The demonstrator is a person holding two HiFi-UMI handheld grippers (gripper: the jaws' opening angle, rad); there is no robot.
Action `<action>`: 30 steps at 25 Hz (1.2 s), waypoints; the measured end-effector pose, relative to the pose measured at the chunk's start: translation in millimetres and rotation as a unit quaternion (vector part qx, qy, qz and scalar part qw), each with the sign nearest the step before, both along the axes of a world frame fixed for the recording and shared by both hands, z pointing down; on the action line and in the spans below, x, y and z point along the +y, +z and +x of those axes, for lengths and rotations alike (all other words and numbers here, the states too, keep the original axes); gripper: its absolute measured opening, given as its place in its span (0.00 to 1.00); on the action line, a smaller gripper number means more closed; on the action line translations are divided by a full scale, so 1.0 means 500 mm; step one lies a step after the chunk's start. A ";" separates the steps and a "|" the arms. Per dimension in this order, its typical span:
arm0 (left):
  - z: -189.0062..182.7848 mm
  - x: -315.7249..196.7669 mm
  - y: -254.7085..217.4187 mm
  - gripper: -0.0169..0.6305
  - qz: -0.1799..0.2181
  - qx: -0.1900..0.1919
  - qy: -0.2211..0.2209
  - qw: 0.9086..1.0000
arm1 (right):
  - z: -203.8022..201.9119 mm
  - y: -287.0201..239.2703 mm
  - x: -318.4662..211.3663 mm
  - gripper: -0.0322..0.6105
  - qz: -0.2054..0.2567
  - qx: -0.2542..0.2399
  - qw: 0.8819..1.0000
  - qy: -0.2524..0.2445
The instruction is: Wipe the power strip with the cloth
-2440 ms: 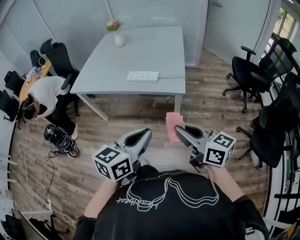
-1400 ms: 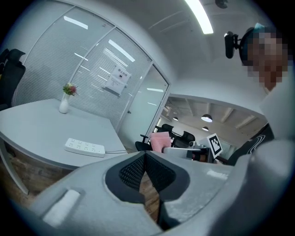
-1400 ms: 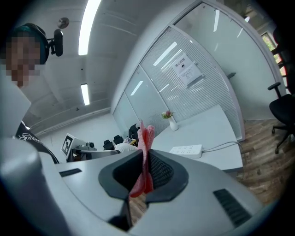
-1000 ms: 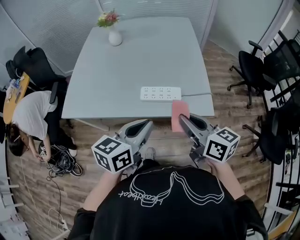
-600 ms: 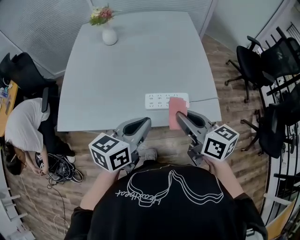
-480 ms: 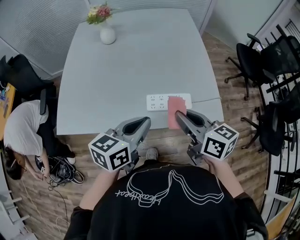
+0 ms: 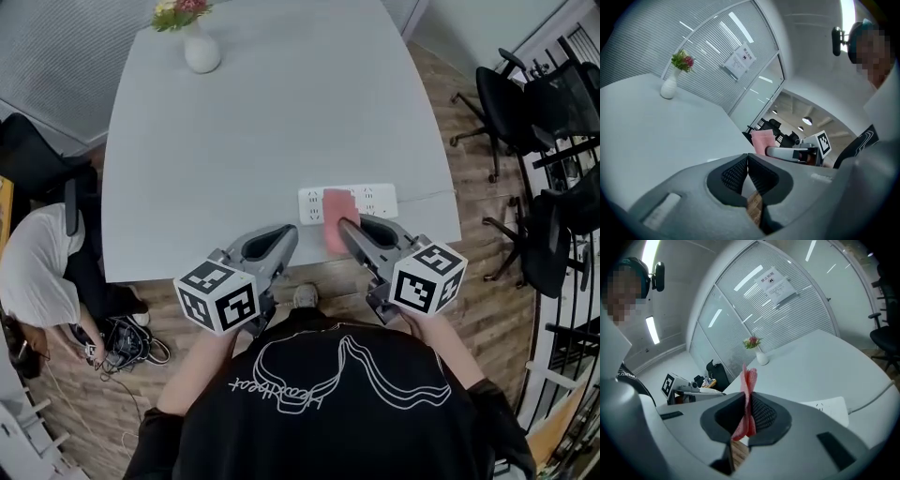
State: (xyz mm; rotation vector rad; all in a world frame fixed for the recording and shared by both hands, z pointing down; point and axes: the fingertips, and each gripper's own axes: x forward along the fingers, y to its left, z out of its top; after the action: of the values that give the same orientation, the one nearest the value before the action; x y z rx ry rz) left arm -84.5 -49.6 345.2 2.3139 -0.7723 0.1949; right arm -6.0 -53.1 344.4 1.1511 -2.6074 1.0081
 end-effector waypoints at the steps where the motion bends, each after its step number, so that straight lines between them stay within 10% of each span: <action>1: -0.004 -0.006 0.008 0.05 -0.005 0.000 0.000 1.000 | -0.006 0.010 -0.004 0.10 -0.007 -0.001 1.000 -0.001; 30: -0.039 -0.075 0.236 0.05 -0.096 -0.032 -0.023 0.995 | -0.069 0.256 -0.132 0.10 -0.116 0.061 0.991 0.017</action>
State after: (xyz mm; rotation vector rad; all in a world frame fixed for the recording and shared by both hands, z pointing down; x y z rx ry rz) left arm -104.2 -87.2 463.2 2.1159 -0.8012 0.3099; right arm -40.7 -119.2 472.3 1.1630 -2.3126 1.1723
